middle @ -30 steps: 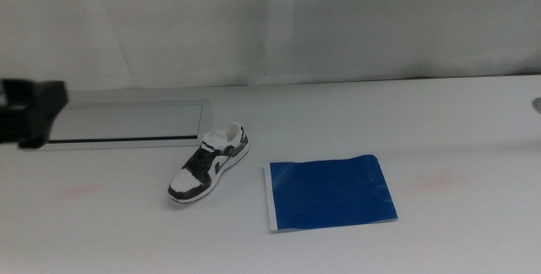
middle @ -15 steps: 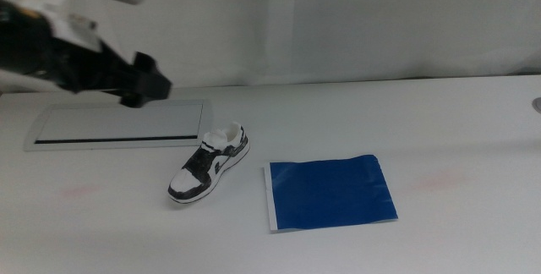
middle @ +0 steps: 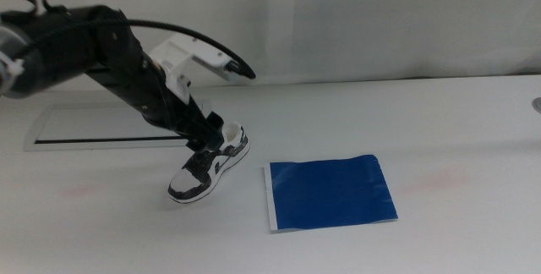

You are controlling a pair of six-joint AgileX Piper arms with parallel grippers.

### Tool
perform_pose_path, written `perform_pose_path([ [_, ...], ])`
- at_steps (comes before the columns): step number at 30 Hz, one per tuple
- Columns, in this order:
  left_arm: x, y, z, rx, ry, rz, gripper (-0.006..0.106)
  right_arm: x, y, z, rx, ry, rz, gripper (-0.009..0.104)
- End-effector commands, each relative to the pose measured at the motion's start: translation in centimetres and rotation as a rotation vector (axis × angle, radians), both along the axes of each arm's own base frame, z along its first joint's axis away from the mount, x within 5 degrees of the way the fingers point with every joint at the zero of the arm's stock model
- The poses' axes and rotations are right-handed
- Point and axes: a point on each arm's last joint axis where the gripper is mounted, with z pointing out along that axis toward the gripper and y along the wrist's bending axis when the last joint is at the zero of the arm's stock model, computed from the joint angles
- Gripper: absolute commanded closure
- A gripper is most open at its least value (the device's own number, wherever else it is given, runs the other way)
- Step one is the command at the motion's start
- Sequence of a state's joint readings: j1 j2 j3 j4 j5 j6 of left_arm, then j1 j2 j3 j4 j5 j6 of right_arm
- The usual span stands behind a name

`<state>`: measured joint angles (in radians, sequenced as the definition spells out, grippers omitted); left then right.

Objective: Use one arm to grab the shoe from the table and place it on the mat.

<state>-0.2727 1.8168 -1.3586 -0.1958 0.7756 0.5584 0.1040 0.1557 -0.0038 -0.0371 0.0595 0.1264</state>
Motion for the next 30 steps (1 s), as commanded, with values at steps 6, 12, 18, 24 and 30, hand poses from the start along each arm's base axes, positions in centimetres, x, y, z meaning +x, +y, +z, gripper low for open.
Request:
perform_pose_path([
  [6,1.4,-0.6,-3.5,0.01,0.036,0.011,0.008,-0.1,0.0,-1.2,-0.016,0.02,0.0,0.097],
  [12,2.0,-0.7,-5.5,0.009,0.065,0.041,0.008,0.0,0.0,-1.2,-0.017,0.021,0.0,0.097],
  [18,2.2,-0.8,-7.0,0.0,0.103,0.075,0.008,0.0,0.0,-1.2,-0.017,0.021,0.0,0.097],
  [24,2.4,-1.2,-8.4,-0.039,0.148,0.105,0.008,0.0,0.0,-1.3,-0.017,0.023,-0.001,0.097],
  [30,2.3,-1.6,-9.5,-0.037,0.172,0.101,0.008,0.0,0.0,-1.3,-0.017,0.023,-0.001,0.097],
])
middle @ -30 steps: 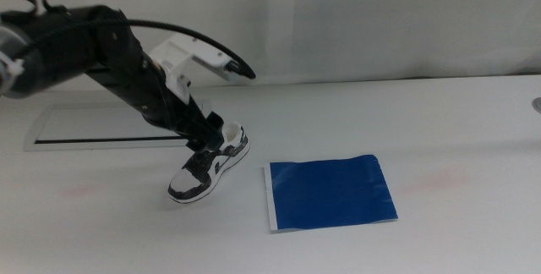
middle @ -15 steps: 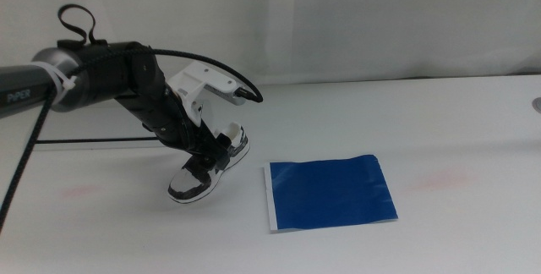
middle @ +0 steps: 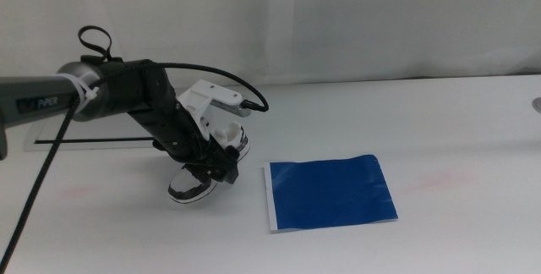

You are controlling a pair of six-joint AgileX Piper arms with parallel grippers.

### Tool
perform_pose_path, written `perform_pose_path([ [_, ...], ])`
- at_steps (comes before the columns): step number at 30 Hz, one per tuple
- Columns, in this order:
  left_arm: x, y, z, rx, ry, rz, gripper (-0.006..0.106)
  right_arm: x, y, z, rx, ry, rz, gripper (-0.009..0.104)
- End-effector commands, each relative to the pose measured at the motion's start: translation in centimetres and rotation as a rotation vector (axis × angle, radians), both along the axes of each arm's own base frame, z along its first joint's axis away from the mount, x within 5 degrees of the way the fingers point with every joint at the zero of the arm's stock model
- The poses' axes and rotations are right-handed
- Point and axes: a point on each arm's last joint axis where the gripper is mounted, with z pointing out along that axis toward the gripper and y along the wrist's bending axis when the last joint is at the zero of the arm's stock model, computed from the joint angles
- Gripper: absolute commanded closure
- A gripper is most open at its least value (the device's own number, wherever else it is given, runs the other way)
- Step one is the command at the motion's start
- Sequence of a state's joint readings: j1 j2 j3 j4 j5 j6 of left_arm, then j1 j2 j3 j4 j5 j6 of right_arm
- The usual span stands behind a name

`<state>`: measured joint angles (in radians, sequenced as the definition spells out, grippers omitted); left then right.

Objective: Use one arm to grab the shoe from the table and place it on the mat.

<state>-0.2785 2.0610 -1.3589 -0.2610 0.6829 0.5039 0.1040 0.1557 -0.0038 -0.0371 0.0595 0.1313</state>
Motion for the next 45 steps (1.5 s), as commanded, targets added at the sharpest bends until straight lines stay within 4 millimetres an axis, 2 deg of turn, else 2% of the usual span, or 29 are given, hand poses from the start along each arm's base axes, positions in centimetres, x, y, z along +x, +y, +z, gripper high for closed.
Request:
perform_pose_path([
  [1,0.1,-0.6,-0.2,-0.014,0.002,0.007,0.008,0.0,0.0,-1.3,-0.022,0.023,0.0,0.097],
  [5,-0.2,-1.4,-0.9,-0.004,0.012,-0.019,0.01,0.0,0.0,-1.3,-0.022,0.023,0.0,0.097],
  [8,-0.2,-1.5,-1.0,-0.003,0.012,-0.018,0.021,0.0,0.0,-1.3,-0.022,0.023,0.0,0.097],
  [9,-0.1,-1.5,-1.0,-0.007,0.013,-0.004,0.035,0.0,0.0,-1.3,-0.022,0.023,0.0,0.097],
  [11,-0.1,-1.5,-1.0,-0.006,0.013,-0.005,0.054,0.0,0.0,-1.3,-0.022,0.023,0.0,0.097],
  [15,-0.3,-1.5,-1.0,-0.005,0.029,-0.009,0.103,0.0,0.0,-1.2,-0.021,0.021,0.0,0.097],
  [20,-0.3,-1.6,2.4,-0.025,-0.045,-0.032,0.103,0.0,0.0,-1.2,-0.021,0.021,0.0,0.097],
  [24,-0.6,-2.6,5.8,-0.023,-0.107,-0.158,0.103,0.0,0.0,-1.2,-0.021,0.021,0.0,0.097],
  [28,-1.2,-5.2,8.5,-0.017,-0.158,-0.328,0.103,0.0,0.0,-1.2,-0.021,0.021,0.0,0.097],
  [29,-1.7,-7.1,9.8,-0.021,-0.195,-0.408,0.103,0.0,0.0,-1.2,-0.021,0.021,0.0,0.097],
  [30,-2.0,-8.2,10.3,-0.024,-0.217,-0.447,0.103,0.0,0.0,-1.2,-0.021,0.021,0.0,0.097],
  [34,-3.7,-12.0,11.4,-0.026,-0.295,-0.609,0.103,0.0,0.0,-1.3,-0.022,0.023,0.0,0.097],
  [39,-6.4,-15.8,11.4,-0.013,-0.354,-0.817,0.103,0.0,0.0,-1.3,-0.022,0.023,0.0,0.097],
  [45,-7.4,-17.8,10.9,-0.031,-0.391,-0.86,0.103,0.0,0.0,-1.3,-0.022,0.023,0.0,0.097],
])
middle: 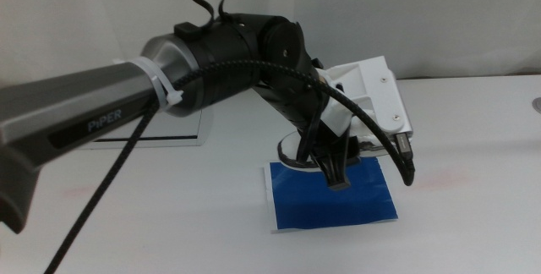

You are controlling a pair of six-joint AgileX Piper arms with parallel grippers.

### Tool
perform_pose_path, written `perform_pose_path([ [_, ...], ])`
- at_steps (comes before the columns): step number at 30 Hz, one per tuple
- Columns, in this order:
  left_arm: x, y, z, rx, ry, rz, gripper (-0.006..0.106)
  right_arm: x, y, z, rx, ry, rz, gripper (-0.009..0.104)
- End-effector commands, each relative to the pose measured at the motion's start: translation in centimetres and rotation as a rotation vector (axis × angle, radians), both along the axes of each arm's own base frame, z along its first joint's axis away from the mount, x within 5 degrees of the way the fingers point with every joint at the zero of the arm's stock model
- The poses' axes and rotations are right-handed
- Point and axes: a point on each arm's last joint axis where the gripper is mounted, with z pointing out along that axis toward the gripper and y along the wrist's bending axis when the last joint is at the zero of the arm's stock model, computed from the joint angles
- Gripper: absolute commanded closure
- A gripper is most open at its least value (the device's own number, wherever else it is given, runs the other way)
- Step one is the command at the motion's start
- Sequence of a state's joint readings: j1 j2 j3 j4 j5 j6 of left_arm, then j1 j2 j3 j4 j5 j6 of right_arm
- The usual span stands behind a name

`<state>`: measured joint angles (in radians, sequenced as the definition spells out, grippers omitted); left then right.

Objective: Use one arm to grab the shoe from the table and place it on the mat.

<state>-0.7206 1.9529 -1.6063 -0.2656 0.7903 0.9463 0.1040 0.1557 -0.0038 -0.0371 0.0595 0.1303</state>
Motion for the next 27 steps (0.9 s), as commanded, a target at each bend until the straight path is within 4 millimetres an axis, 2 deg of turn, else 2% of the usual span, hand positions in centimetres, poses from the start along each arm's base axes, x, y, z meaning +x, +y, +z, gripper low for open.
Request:
perform_pose_path([
  [1,0.1,-0.6,-0.4,-0.017,-0.006,-0.003,0.103,0.0,0.0,-1.3,-0.021,0.023,0.0,0.097],
  [5,0.4,-0.9,-3.2,0.044,0.064,-0.012,0.103,0.0,0.0,-1.3,-0.021,0.023,0.0,0.097],
  [13,1.0,-1.4,-7.0,0.094,0.119,-0.009,0.103,0.0,0.0,-1.2,-0.02,0.021,0.0,0.097],
  [27,1.7,-1.9,-10.5,0.12,0.107,-0.034,0.103,0.0,0.0,-1.2,-0.02,0.021,0.0,0.097],
])
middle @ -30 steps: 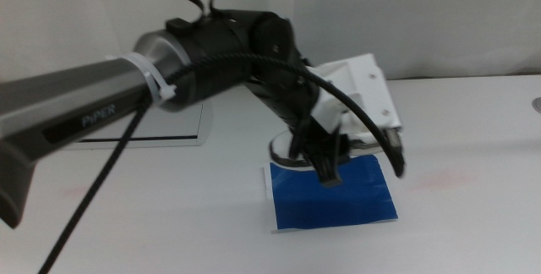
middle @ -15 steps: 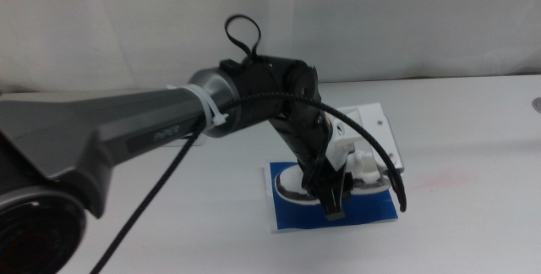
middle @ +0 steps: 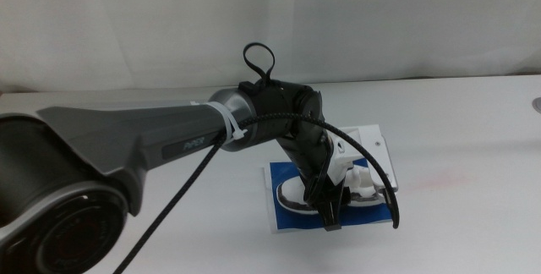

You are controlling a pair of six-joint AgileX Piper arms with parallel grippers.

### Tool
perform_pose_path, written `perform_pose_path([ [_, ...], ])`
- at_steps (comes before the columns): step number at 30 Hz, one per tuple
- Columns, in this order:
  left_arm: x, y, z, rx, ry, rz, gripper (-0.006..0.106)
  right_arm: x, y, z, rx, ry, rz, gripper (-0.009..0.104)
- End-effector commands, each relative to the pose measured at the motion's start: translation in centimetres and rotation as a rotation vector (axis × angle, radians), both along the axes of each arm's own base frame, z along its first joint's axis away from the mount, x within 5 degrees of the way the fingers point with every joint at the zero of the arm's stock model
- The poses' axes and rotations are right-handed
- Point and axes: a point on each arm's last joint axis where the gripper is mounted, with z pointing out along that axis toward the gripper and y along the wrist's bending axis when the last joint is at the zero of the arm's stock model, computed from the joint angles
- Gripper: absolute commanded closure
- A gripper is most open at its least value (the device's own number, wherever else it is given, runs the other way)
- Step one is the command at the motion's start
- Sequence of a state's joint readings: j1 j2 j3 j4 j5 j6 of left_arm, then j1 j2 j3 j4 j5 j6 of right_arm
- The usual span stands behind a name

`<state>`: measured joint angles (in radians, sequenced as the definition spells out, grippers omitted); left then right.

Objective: Use one arm to grab the shoe from the table and place it on the mat.

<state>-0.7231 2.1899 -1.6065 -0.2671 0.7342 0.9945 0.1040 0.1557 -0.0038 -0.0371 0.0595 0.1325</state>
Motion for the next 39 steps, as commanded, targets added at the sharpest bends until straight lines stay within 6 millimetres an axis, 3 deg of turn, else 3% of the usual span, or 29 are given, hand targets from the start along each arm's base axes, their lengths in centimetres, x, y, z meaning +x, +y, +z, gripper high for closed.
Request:
perform_pose_path([
  [1,0.0,-0.4,-0.4,-0.009,-0.002,-0.003,0.103,0.0,0.0,-1.2,-0.023,0.021,0.0,0.097],
  [7,0.1,-0.4,-0.8,-0.005,0.002,-0.003,0.103,0.0,0.0,-1.3,-0.023,0.023,0.0,0.097],
  [10,0.1,-0.4,-0.8,-0.009,-0.003,-0.001,0.074,0.0,0.0,-1.3,-0.023,0.023,0.0,0.097],
  [11,0.1,-0.5,-0.8,-0.012,-0.005,0.004,0.03,0.0,0.0,-1.3,-0.023,0.023,0.0,0.097],
  [13,0.3,-0.5,-0.7,-0.028,-0.003,0.048,0.008,0.0,0.0,-1.3,-0.023,0.023,0.0,0.097],
  [18,0.3,-0.5,-0.4,-0.031,-0.003,0.06,0.008,0.0,0.0,-1.3,-0.023,0.023,0.0,0.097],
  [23,0.1,-0.3,1.9,-0.063,-0.01,0.11,0.008,0.0,0.0,-1.3,-0.023,0.023,0.0,0.097],
  [31,-0.4,1.9,10.5,-0.153,-0.147,0.335,0.009,0.0,0.0,-1.3,-0.023,0.023,0.0,0.097],
  [36,-0.3,5.3,16.3,-0.18,-0.337,0.609,0.009,0.0,0.0,-1.3,-0.023,0.023,0.0,0.097],
  [39,-0.1,7.9,18.8,-0.184,-0.408,0.735,0.009,0.0,0.0,-1.3,-0.023,0.023,0.0,0.097],
])
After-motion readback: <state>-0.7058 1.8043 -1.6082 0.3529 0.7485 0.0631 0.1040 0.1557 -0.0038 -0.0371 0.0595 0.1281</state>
